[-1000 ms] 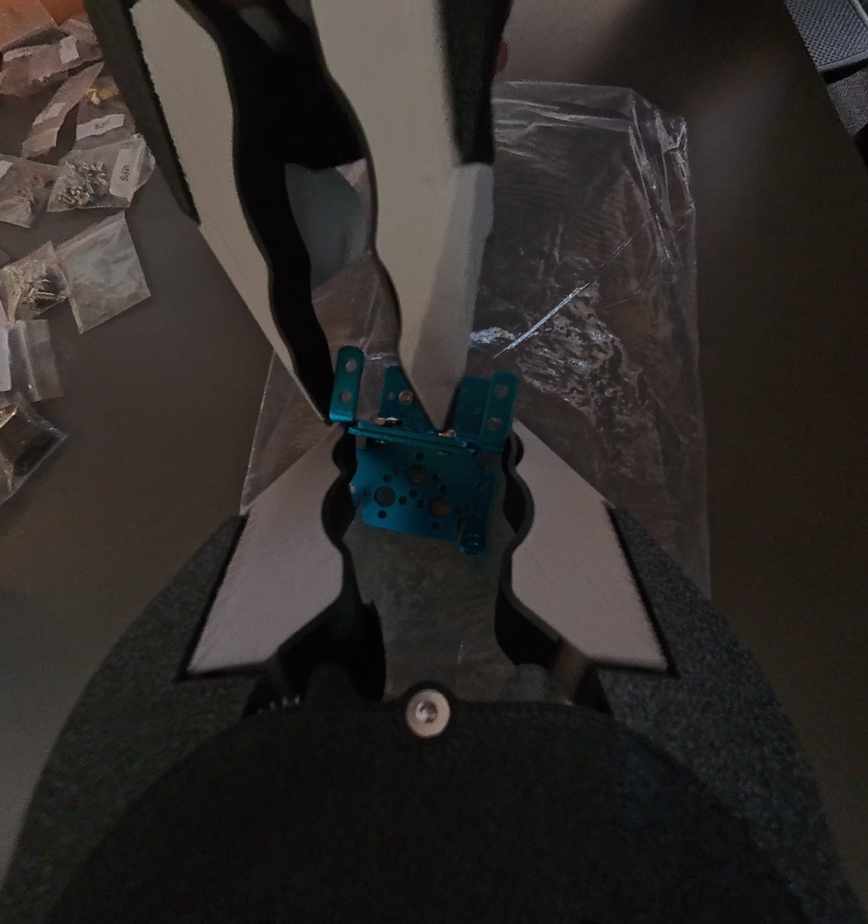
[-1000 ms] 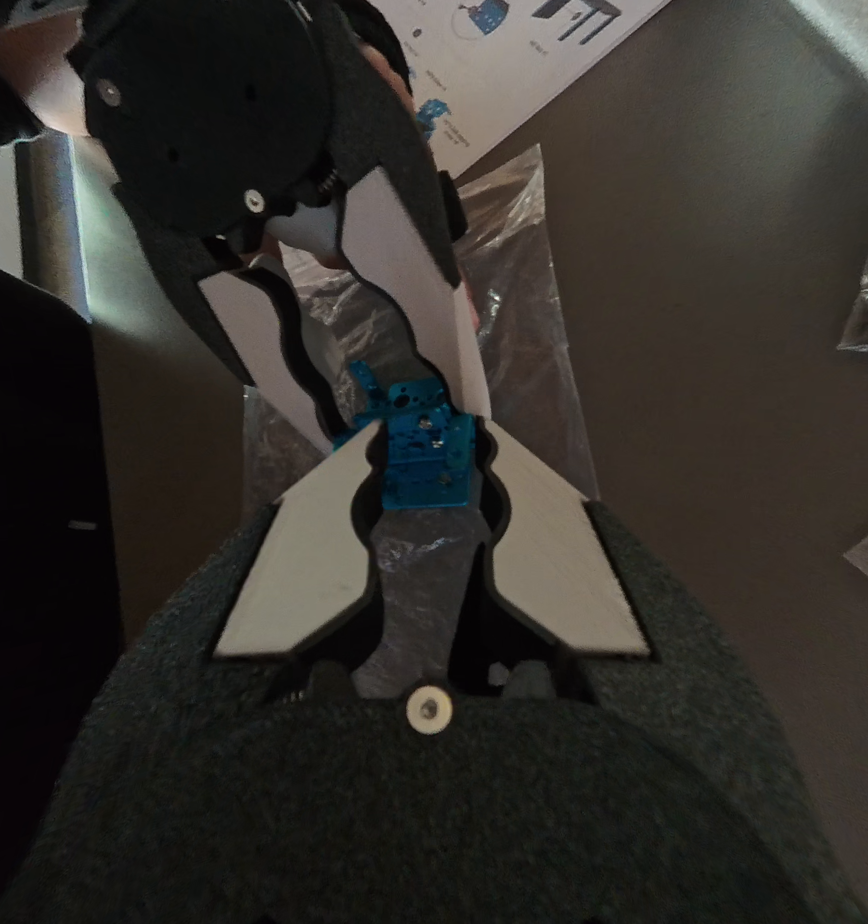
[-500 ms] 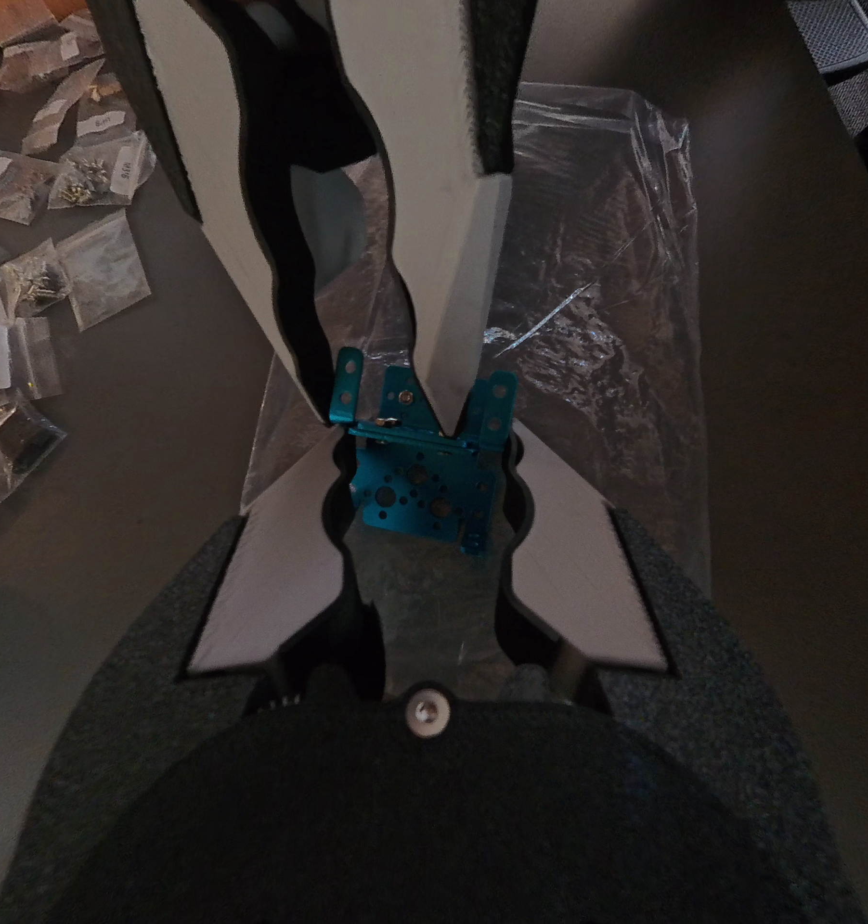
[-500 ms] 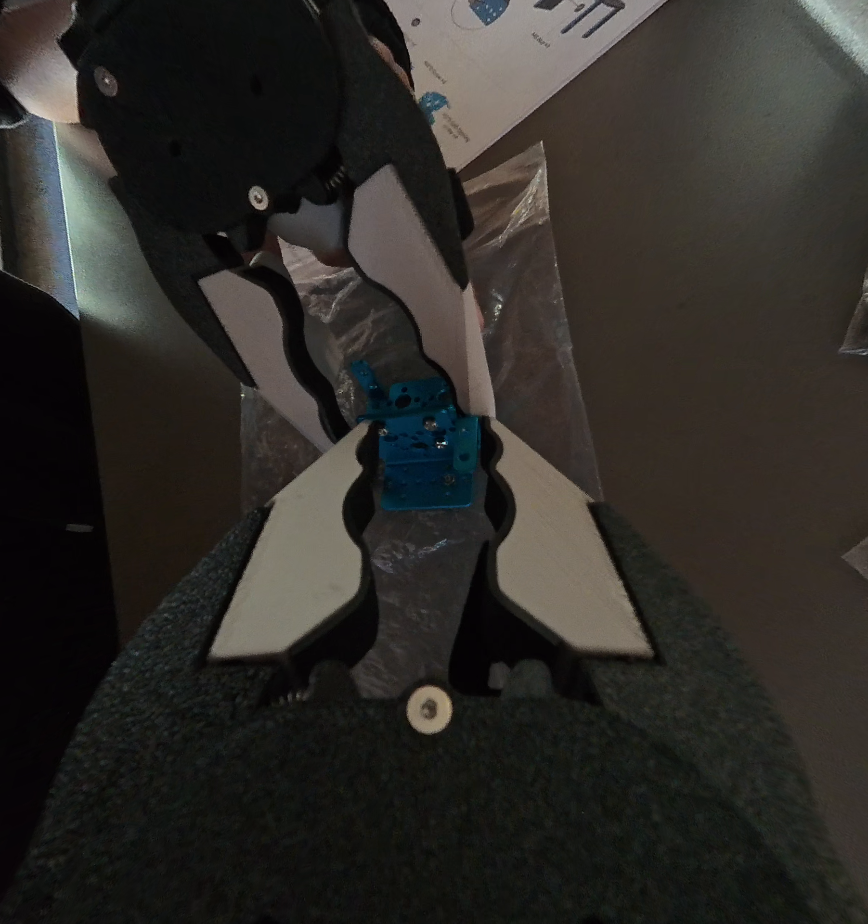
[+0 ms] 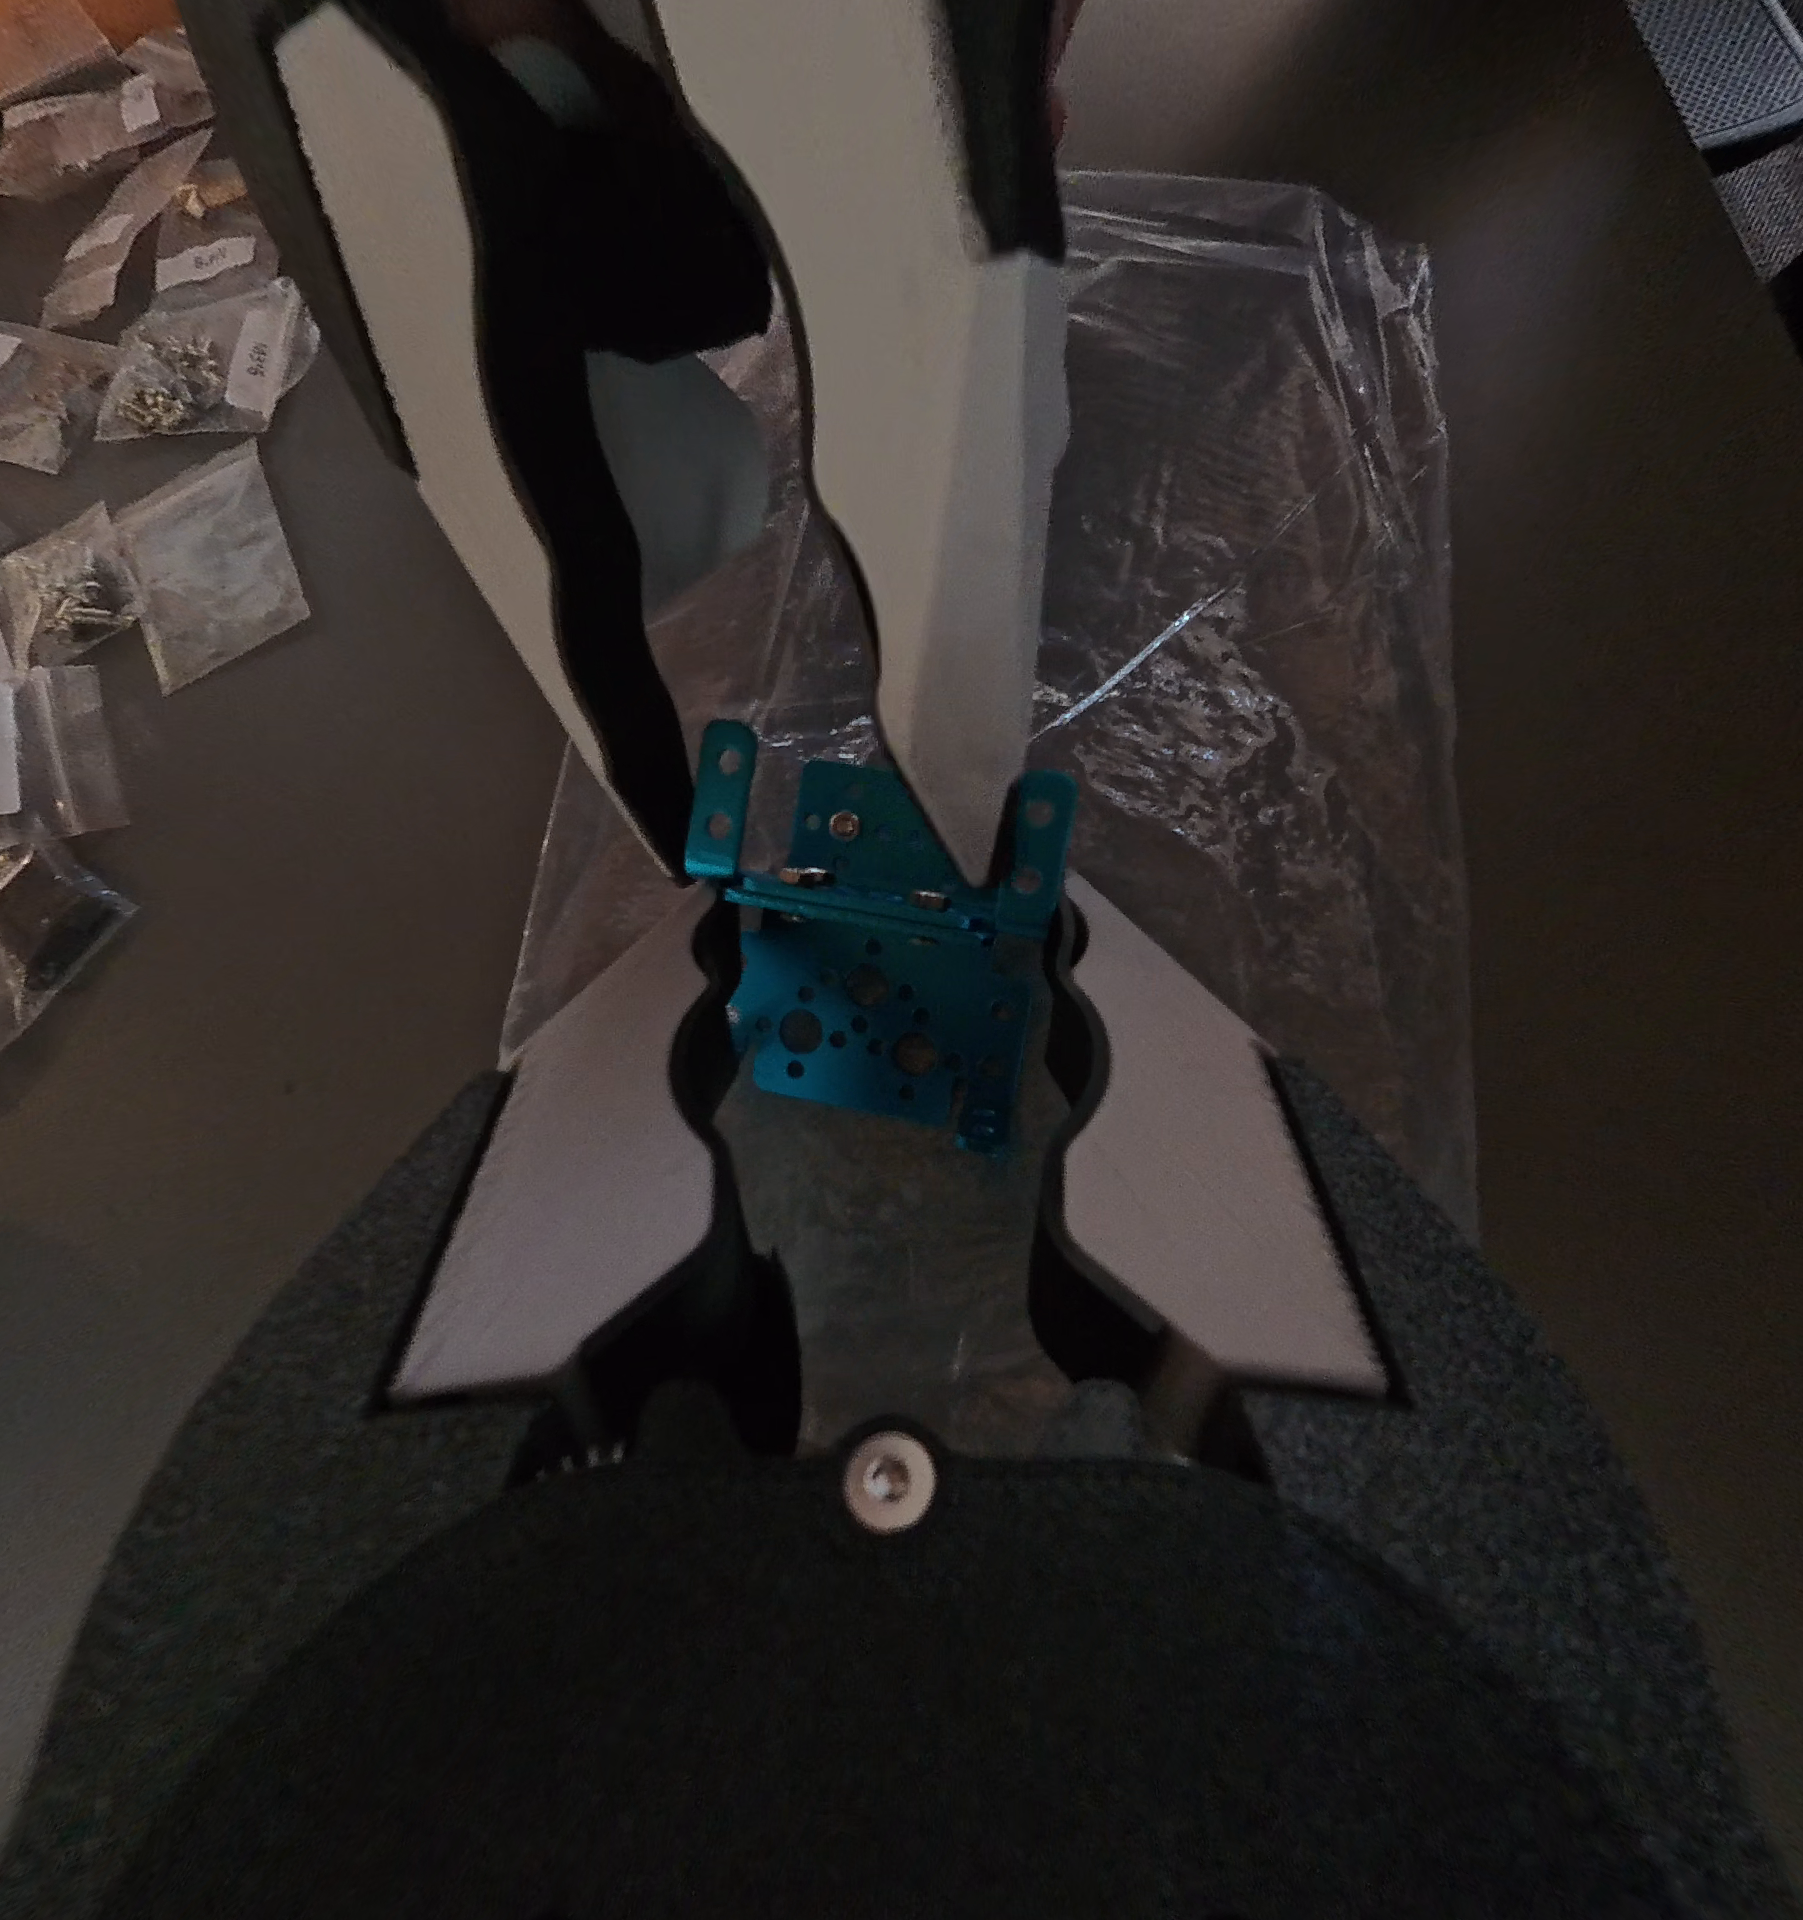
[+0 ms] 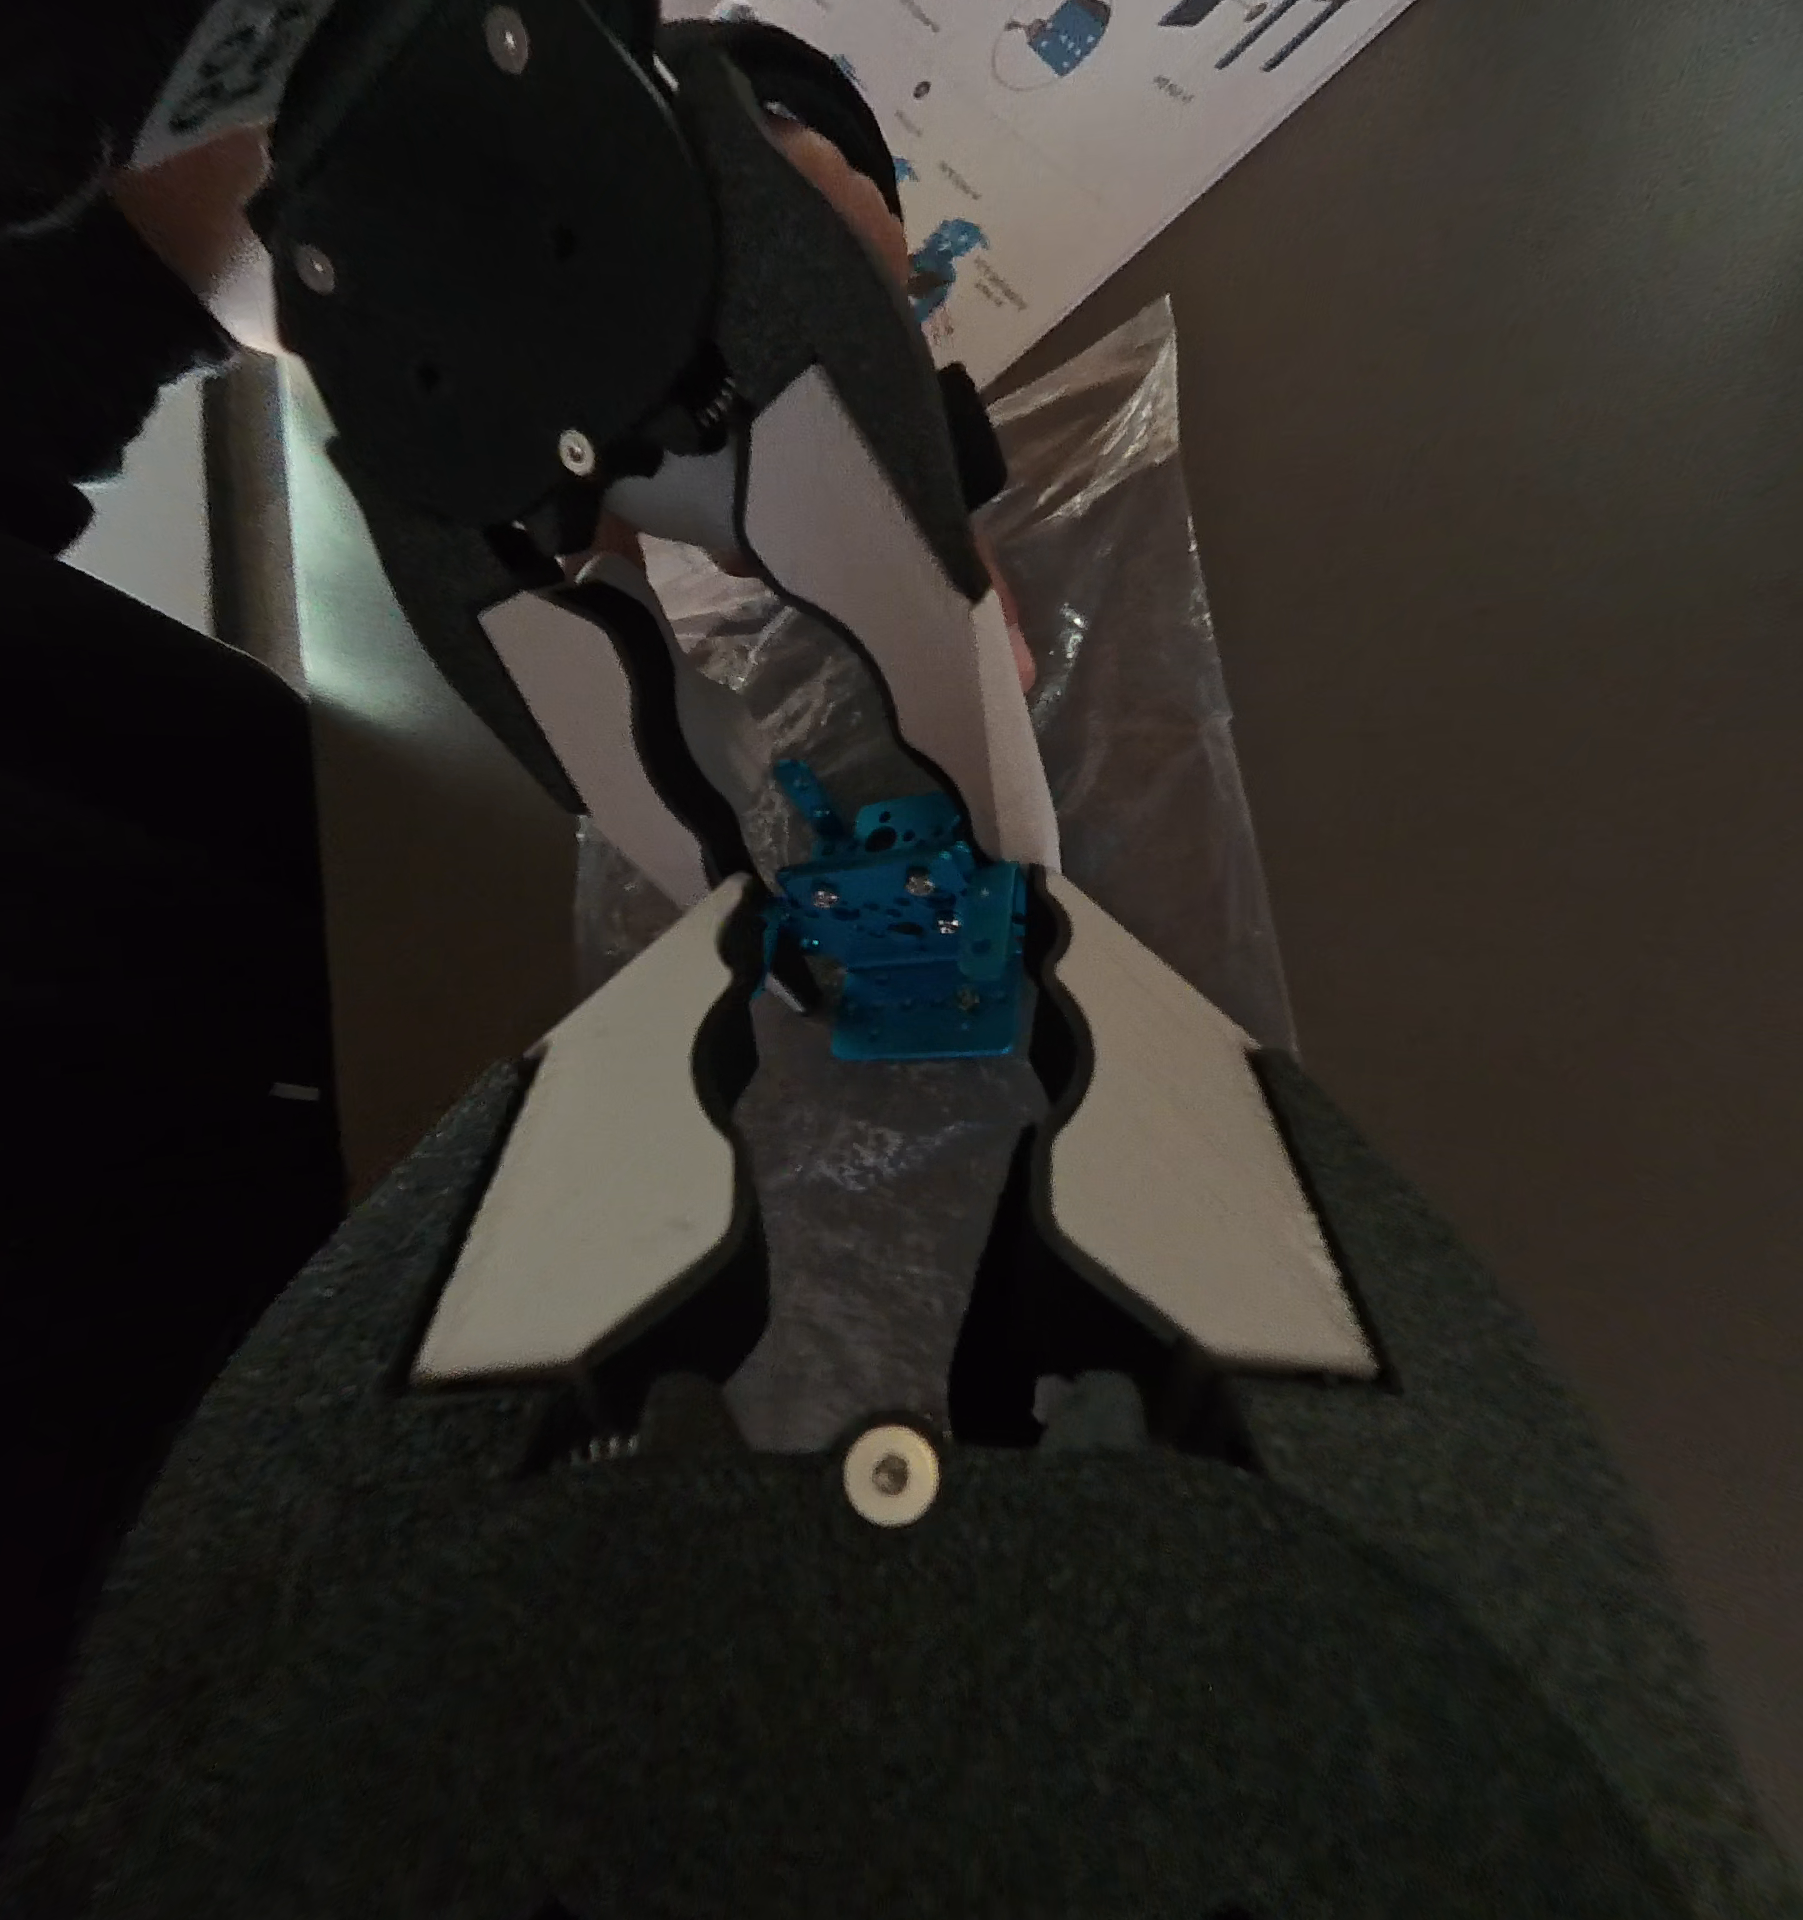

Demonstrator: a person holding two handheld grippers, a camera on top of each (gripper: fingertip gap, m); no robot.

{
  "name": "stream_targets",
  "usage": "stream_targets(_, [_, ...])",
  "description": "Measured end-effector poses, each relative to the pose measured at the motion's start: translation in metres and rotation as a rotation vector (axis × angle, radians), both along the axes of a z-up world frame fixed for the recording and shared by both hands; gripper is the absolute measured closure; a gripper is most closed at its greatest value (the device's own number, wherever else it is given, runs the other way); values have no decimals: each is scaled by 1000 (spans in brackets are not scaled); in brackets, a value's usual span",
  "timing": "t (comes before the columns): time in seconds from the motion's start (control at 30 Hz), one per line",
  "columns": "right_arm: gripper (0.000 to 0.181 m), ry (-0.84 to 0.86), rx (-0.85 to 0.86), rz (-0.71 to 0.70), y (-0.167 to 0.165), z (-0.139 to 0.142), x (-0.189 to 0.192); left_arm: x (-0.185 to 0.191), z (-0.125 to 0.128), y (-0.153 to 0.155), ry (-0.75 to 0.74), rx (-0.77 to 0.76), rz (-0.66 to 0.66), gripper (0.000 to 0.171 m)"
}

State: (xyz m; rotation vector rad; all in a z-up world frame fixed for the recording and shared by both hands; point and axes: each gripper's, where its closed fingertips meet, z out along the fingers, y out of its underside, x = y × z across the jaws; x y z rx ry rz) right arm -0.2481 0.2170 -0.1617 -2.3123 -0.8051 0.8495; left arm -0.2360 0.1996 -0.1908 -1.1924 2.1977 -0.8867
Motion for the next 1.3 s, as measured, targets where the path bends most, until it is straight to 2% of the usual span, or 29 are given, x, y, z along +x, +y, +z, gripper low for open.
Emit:
stream_targets(0.1, [141,-97,65,-16,4,-4,3,0,0,0,1,-1,1,111])
stream_targets(0.23, [143,-86,50,-21,4,-4,3,0,0,0,1,-1,1,111])
stream_targets(0.33, [154,-103,60,-39,7,-5,7,0,0,0,0,-1,-1,111])
stream_targets(0.4, [154,-100,65,-34,6,-5,7,0,0,-1,-2,2,-3,111])
stream_targets(0.57, [129,-9,6,4,-2,0,-1,0,0,0,0,-1,-1,111])
stream_targets(0.7, [140,-132,92,-8,2,-4,1,0,0,0,0,0,0,111])
stream_targets(0.87, [143,-98,52,-32,3,-4,3,0,0,-1,2,-3,-1,111])
stream_targets(0.93, [159,-101,51,-59,8,-5,9,0,0,-1,1,-2,-3,112])
stream_targets(1.03, [158,-130,101,-34,7,-5,8,0,1,-2,-6,5,-6,111])
stream_targets(1.07, [154,-131,108,-30,6,-3,8,0,1,-1,-4,2,-5,112])
stream_targets(1.1, [140,-125,106,-39,7,1,12,0,0,-1,1,-4,-4,112])
stream_targets(1.13, [137,-120,99,-45,7,5,20,0,0,-1,3,-7,-4,112])
stream_targets(1.23, [136,-57,57,-25,1,12,27,0,1,-1,-2,-1,-5,112])
stream_targets(1.3, [136,-120,76,-5,-2,-1,27,0,0,-1,3,-7,-4,112])
